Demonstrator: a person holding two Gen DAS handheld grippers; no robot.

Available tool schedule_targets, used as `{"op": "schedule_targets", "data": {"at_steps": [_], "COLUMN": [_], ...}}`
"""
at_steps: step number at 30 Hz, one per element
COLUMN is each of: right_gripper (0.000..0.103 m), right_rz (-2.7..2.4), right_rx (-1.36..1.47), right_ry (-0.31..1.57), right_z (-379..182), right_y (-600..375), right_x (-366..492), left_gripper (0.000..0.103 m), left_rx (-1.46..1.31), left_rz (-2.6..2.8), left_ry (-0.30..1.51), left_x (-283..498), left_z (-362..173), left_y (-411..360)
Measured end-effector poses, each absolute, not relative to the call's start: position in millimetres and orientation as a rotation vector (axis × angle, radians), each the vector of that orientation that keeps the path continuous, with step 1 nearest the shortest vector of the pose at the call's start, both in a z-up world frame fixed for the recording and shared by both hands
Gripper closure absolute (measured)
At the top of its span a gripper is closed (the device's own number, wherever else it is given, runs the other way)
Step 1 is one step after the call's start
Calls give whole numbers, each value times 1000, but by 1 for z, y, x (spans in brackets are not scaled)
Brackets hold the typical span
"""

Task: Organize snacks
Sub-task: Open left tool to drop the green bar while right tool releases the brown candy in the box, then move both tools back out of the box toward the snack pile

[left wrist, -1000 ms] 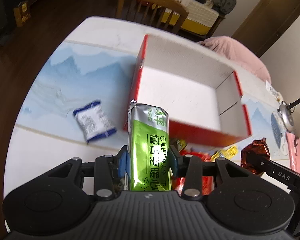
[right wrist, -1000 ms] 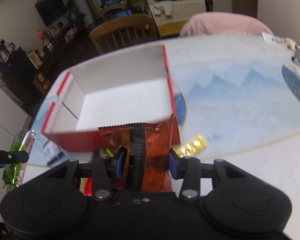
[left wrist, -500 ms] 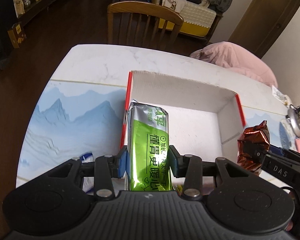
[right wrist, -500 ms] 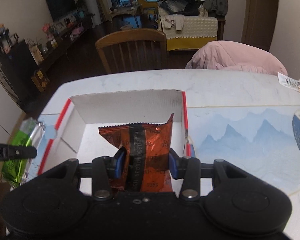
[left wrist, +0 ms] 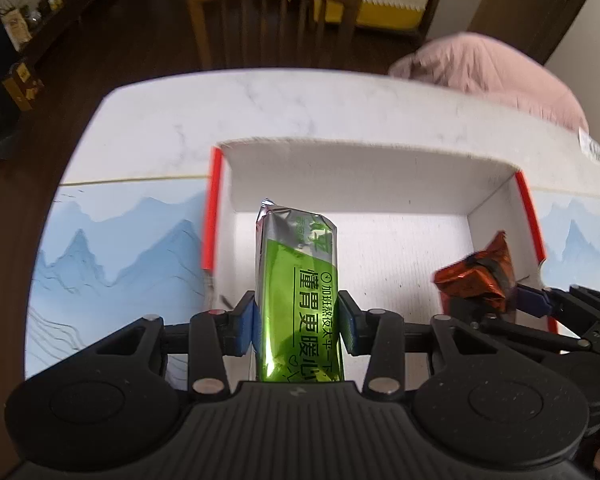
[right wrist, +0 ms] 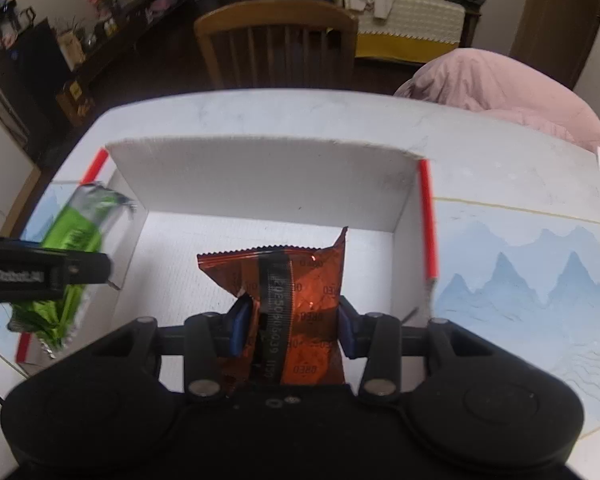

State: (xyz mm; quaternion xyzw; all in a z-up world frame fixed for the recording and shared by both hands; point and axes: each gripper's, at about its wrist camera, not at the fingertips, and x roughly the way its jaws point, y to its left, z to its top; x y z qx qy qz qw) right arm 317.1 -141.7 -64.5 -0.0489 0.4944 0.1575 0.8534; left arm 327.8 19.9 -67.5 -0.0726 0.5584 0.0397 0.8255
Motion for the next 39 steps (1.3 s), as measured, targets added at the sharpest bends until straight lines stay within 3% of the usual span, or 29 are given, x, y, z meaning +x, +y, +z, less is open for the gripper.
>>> {"op": "schedule_targets", "data": {"at_steps": [21, 27, 29, 39], "right_gripper": [61, 59, 56, 45], "right_rz": [366, 368, 376, 416], "right_rx": [-221, -229, -231, -191], "right_ry": [1186, 1192, 1186, 1121], "right_z": [-117, -115, -113, -81], "right_y": [-113, -111, -109, -119], "right_x": [327, 329, 328, 307], "left_gripper": [62, 61, 56, 56], "left_rx": [-135, -142, -152, -171], "left_rz": [49, 52, 33, 3], "left_ry": [1387, 1396, 1389, 1310], "left_x": [352, 360, 358, 333], "left_z": [-145, -148, -147, -115], "left_y": [8, 10, 10, 12]}}
